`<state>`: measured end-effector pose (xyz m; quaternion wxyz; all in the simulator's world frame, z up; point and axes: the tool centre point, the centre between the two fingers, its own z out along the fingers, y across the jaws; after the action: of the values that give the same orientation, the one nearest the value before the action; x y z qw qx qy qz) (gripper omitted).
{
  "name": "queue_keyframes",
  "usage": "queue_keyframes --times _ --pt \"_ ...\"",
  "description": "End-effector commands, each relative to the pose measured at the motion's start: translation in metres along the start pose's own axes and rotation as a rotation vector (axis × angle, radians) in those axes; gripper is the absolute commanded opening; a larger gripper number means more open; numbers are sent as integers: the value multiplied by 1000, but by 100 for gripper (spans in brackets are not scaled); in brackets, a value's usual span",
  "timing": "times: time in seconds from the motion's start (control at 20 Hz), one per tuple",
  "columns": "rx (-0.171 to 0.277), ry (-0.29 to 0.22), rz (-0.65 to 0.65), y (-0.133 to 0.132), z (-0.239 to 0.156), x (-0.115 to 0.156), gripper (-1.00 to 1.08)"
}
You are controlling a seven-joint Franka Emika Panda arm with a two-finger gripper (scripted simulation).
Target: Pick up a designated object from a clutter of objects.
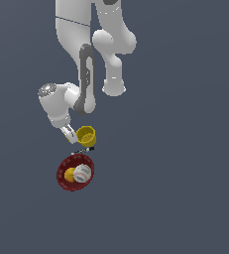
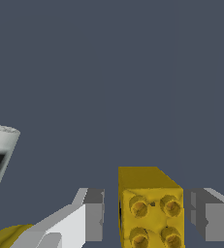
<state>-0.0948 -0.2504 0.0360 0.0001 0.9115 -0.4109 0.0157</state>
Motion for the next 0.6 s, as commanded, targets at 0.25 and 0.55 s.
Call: queue_keyframes --times 0.25,0.55 --pt "-12 -29 -7 2 13 -13 -100" --pt "0 1 1 0 -1 1 -100"
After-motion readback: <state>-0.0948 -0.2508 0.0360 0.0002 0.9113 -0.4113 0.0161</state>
